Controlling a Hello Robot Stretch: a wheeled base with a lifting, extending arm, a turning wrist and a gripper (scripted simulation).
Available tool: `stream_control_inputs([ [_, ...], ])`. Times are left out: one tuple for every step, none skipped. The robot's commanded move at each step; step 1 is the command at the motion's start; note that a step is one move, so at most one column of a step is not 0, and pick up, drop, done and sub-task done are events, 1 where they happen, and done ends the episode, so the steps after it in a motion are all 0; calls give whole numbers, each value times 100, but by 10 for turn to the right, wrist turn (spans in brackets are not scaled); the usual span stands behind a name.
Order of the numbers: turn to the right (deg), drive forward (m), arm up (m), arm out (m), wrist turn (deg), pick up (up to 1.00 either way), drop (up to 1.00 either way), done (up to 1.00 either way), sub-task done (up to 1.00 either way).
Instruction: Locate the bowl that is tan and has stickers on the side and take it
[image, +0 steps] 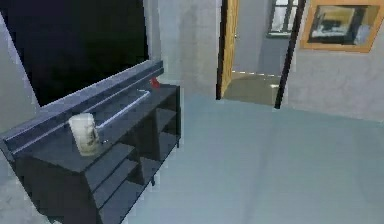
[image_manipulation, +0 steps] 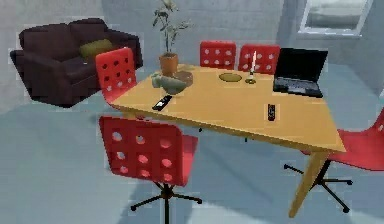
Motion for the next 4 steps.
stream_control_inputs([
  [180,0,0,0,0,0,0,0,0],
  [0,100,0,0,0,0,0,0,0],
  [390,0,0,0,0,0,0,0,0],
  [0,5,0,0,0,0,0,0,0],
])
